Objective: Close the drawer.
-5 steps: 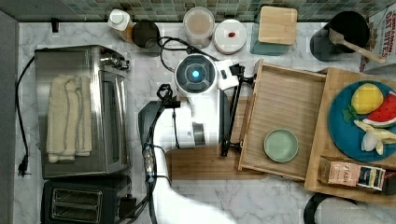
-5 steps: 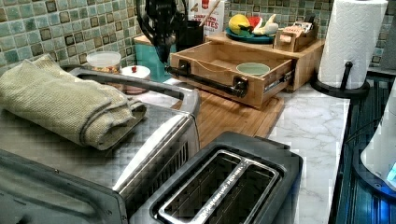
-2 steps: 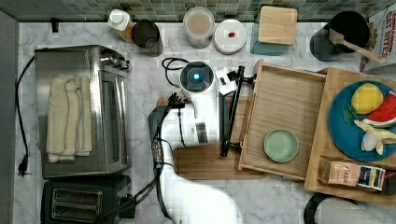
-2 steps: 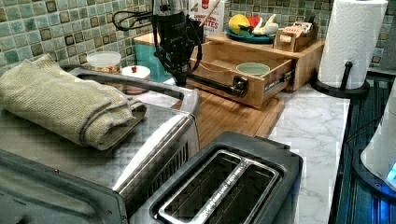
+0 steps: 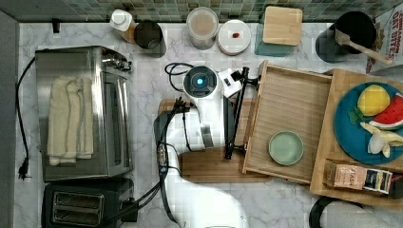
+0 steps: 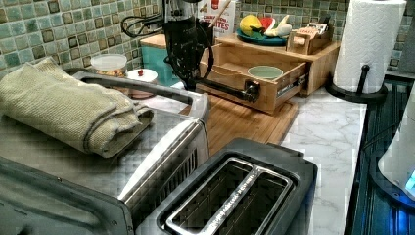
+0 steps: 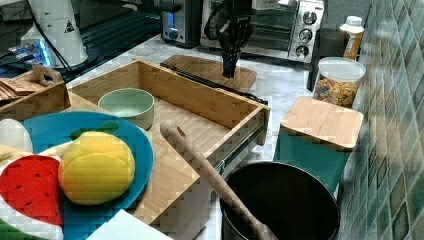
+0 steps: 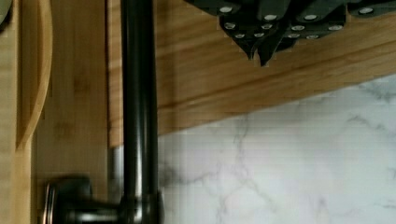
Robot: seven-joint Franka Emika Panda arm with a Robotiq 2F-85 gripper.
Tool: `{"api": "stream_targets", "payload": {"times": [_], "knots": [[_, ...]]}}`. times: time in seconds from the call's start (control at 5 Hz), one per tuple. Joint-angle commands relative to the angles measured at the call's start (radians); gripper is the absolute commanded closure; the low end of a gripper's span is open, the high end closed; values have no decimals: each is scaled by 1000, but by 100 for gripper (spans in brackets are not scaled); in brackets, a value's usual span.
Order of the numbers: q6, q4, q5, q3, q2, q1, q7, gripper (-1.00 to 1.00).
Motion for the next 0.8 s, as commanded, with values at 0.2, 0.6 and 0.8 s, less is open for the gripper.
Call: {"api": "stream_targets", "payload": {"times": [0.2, 0.6, 0.8], "knots": [[1, -16, -49, -55, -33, -26, -12, 100], [-13, -31, -40, -71, -40, -85, -97, 100], [0, -31, -26, -101, -47, -114, -171, 100]]}}
